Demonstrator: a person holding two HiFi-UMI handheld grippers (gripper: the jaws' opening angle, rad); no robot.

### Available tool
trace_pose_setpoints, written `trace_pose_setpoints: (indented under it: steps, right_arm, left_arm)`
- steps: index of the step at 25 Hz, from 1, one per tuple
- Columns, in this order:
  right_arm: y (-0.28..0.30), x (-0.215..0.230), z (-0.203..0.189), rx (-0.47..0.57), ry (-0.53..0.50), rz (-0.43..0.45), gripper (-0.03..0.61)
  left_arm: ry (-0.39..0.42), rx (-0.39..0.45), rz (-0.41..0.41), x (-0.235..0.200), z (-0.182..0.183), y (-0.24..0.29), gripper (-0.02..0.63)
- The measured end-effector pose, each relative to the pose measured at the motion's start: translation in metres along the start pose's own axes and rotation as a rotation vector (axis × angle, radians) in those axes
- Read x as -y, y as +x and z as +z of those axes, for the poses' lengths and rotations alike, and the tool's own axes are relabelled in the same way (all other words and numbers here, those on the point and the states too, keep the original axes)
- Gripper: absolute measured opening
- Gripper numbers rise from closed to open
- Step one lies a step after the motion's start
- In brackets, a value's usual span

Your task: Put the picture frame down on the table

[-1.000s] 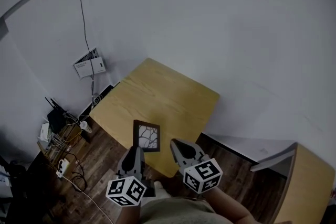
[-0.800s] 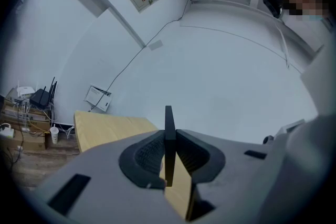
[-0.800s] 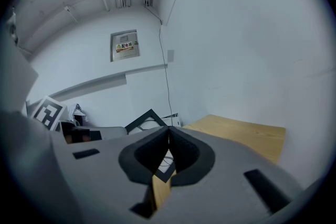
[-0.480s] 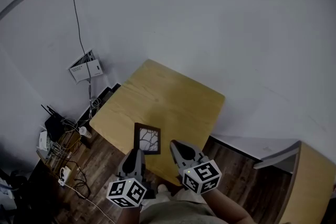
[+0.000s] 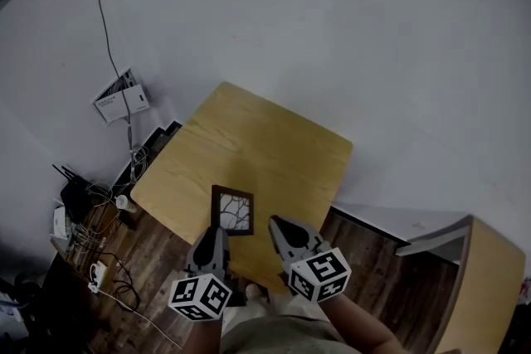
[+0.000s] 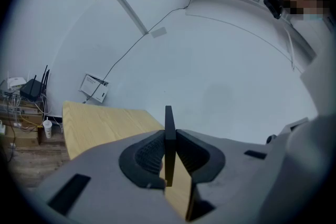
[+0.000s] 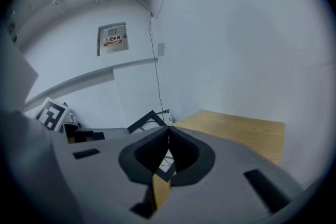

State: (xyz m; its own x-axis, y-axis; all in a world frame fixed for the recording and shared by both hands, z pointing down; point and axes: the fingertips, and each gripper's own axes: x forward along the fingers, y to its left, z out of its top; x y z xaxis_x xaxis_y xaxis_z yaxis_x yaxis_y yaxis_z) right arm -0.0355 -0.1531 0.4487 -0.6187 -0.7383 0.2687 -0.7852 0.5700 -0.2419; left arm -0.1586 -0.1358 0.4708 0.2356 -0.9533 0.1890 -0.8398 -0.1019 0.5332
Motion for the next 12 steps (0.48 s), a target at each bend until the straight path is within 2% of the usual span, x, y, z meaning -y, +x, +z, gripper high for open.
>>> trace_pose_setpoints:
  steps: [12]
  right_arm:
    - [0.034, 0.026, -0.009, -0.059, -0.003, 0.035, 0.0]
  left_arm:
    - [-0.037, -0.028, 0.052, -0.016, -0.013, 0.038, 0.061]
